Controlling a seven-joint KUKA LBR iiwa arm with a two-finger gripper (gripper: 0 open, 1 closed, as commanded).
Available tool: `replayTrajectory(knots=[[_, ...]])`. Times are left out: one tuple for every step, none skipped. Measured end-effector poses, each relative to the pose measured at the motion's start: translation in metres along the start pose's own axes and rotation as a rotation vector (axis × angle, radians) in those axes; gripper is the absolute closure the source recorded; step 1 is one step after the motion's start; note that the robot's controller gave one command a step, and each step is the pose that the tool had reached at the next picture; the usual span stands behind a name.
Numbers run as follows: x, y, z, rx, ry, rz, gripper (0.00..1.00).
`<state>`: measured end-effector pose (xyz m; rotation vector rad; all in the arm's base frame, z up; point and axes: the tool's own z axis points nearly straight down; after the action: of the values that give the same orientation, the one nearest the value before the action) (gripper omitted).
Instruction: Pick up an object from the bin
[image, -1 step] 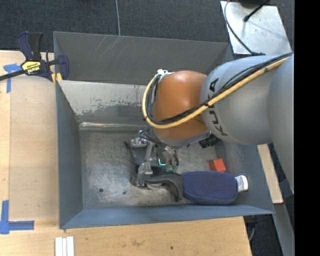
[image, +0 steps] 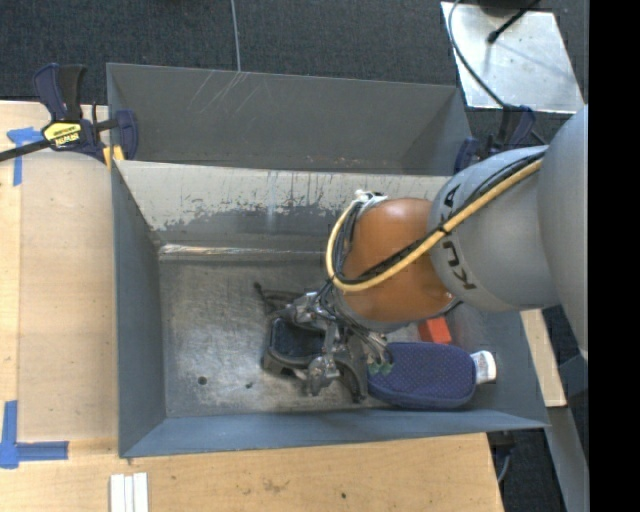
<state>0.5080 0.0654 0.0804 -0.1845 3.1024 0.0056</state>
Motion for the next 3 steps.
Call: replayTrajectory(knots=[[0.001,0.001,-0.001,0.001,0.005,0.000,1.00],[0.011,0.010,-0.146,-0.003,0.030,-0.314,1.00],[0.011,0.010,-0.145,-0.004,0.032,-0.312,0.00]])
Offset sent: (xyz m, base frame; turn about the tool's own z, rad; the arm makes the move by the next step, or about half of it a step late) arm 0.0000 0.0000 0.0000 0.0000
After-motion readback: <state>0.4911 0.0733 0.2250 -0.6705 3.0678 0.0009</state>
